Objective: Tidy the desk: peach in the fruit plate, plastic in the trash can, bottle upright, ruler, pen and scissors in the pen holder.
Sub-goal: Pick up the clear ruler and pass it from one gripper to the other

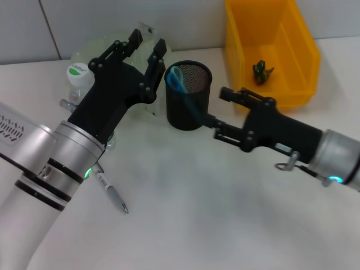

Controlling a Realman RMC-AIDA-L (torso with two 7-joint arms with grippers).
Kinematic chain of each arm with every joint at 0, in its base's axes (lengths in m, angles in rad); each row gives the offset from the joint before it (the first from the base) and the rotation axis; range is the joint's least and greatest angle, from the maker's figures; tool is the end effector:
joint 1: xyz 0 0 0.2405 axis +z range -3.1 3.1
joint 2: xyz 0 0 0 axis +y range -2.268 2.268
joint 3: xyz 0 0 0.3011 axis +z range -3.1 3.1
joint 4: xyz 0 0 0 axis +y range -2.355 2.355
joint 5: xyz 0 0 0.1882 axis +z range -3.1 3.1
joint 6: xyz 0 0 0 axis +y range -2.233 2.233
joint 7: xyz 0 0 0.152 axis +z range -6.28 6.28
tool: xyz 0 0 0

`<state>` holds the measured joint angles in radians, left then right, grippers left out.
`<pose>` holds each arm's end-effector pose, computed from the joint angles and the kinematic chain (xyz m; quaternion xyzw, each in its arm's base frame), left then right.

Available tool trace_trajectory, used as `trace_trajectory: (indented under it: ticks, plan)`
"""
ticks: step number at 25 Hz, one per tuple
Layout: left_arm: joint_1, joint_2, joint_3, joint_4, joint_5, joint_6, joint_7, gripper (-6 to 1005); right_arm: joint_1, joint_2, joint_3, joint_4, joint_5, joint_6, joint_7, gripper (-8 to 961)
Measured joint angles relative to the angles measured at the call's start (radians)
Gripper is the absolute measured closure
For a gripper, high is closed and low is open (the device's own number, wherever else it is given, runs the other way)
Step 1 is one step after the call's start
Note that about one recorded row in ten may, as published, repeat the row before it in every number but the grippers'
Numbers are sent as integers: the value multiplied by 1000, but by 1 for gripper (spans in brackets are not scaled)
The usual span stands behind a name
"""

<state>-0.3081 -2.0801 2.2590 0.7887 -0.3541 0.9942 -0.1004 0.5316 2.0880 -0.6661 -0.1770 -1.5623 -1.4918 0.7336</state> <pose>-0.1999 0.3172 -0.0817 -0.7800 -0.1103 -0.4416 0.4294 0.2736 0.3253 -0.0621 -0.8712 0.1414 0.3886 0.2646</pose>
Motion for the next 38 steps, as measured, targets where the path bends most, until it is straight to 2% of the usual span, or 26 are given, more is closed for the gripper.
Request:
trace_trajectory:
  ticks: [4, 9, 19, 24, 38]
  plan:
    - [-8, 0, 2, 0, -9, -11, 0, 610, 77, 3, 2, 154, 68, 51, -135, 227]
    - [-29, 0, 33, -9, -91, -18, 32, 609, 117, 5, 35, 229, 92, 78, -172, 227]
    - [-37, 0, 40, -2, -106, -18, 53, 609, 189, 5, 103, 326, 96, 139, -253, 228]
    - [-44, 0, 41, -2, -106, -20, 53, 609, 218, 4, 105, 355, 94, 152, -261, 228]
    - [-45, 0, 50, -2, -106, -22, 53, 609, 234, 4, 143, 385, 93, 157, -271, 240]
